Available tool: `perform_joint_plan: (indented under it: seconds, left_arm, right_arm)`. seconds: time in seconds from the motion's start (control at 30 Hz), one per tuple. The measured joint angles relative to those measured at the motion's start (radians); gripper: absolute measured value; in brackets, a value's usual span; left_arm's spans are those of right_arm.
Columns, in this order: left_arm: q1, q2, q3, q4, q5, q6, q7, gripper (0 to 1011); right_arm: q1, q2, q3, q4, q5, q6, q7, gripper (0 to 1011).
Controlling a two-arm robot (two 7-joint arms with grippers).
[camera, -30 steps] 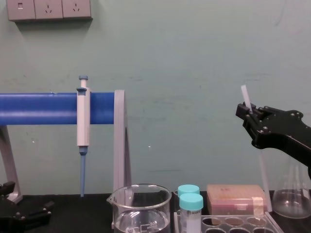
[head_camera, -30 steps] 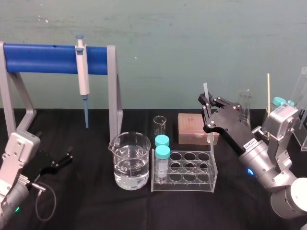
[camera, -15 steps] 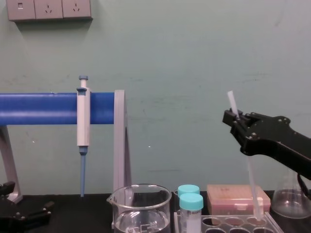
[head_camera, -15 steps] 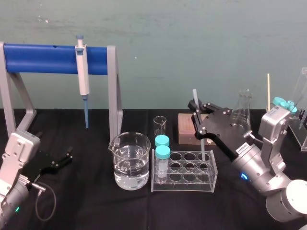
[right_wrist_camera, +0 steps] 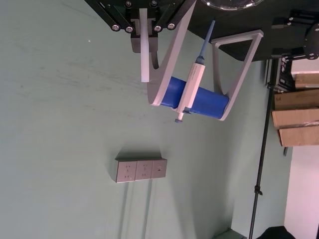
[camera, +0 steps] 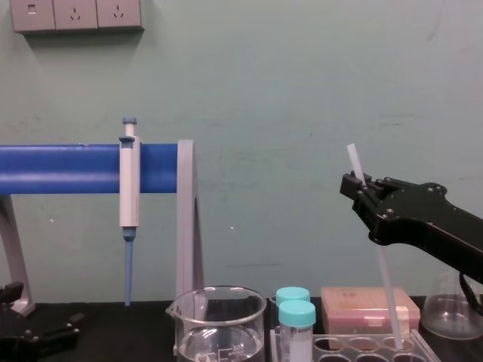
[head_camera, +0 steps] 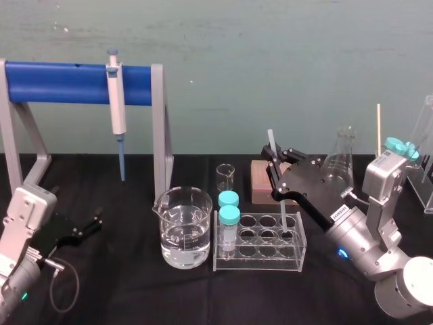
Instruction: Pick up the stirring rod with one hand, then place it down.
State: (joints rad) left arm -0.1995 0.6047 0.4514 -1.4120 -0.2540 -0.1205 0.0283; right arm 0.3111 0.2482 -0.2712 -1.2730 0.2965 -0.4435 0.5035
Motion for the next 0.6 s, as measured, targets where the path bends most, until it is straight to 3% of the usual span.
perform_joint_plan:
  seconds: [0.6]
  left_arm:
    - [0.000, 0.000, 0.000, 0.000, 0.000, 0.000, 0.000, 1000]
  right_arm:
    - [-0.011, 0.010, 0.001, -0.012, -0.007, 0.007, -0.011, 72]
